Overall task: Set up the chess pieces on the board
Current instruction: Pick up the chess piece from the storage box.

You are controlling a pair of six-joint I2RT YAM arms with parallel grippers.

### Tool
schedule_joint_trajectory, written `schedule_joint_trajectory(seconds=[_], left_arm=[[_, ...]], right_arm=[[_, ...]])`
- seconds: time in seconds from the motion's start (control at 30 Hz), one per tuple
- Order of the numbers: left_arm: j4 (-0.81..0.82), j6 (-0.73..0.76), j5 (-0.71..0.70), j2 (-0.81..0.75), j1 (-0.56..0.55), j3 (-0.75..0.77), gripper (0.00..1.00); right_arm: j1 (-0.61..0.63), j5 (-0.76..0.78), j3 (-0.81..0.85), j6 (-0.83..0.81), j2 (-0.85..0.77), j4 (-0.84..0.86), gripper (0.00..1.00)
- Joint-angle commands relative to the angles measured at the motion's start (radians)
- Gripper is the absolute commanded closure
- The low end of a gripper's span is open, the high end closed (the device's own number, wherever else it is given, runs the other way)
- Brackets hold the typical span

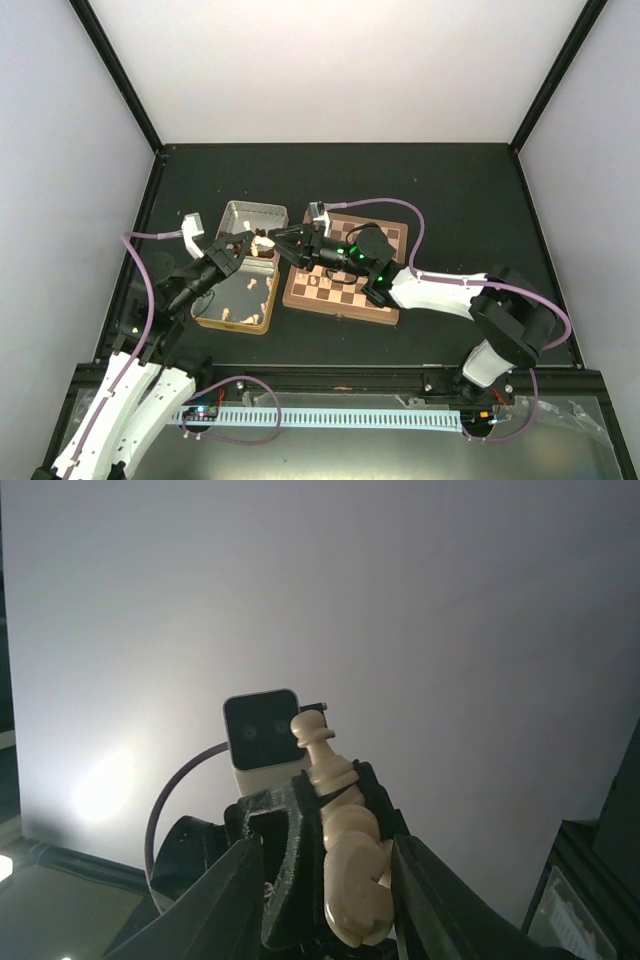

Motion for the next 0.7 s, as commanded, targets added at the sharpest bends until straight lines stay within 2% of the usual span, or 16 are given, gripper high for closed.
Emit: schedule_joint_trajectory(seconds=[0.0, 0.17, 0.4, 0.67], left_arm=[[0.032, -0.012, 0.011, 0.001, 0.005, 0.004, 0.97], [0.030, -0.015, 0.012, 0.005, 0.005, 0.004, 0.97], [0.029, -0.013, 0.015, 0.011, 0.005, 0.002, 0.97], [-0.003, 0.019, -0.006, 0.007, 0.005, -0.003, 0.97]], right_arm=[[0.005, -0.013, -0.001, -0.040, -0.021, -0.023, 0.64], [0.004, -0.020, 0.007, -0.078, -0.034, -0.078, 0.69], [0.004, -0.005, 0.009, -0.111, -0.054, -0.119, 0.88], [0.001, 0.034, -0.015, -0.183, -0.104, -0.209, 0.94]])
